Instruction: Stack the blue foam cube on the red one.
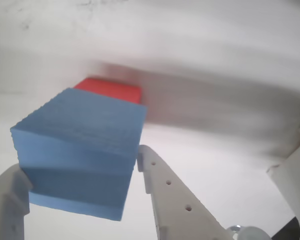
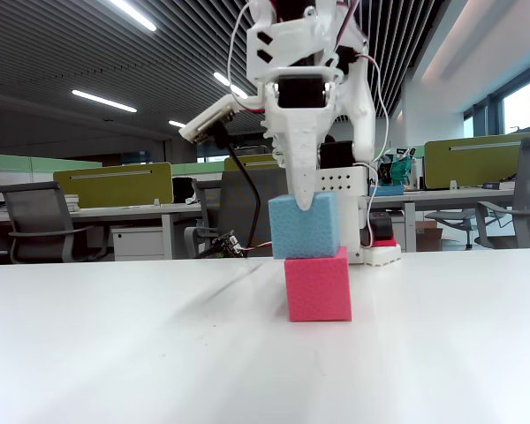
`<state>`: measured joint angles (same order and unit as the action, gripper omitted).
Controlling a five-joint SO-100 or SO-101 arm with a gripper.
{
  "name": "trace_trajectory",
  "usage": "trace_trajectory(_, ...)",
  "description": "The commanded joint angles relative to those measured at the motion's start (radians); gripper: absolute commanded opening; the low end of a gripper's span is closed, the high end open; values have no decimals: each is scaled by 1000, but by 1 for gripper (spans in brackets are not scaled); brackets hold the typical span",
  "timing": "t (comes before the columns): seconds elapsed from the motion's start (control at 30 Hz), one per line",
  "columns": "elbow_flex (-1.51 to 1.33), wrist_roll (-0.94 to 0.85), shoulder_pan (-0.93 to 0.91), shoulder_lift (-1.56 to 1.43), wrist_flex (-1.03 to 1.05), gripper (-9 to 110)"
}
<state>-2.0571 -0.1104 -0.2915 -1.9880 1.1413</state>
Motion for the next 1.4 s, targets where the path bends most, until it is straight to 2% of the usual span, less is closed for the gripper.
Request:
trace_trajectory(0.0,58,3,-2,-37,9,29)
trace_trajectory(0.2,72,3,3,-46,17,34)
trace_trajectory(0.67,104,-6,44,-143,69,34)
trace_trajectory(1.07,147,14,118,-299,63,31)
trace_trajectory(1.37,-9,54,183,-477,-41,26)
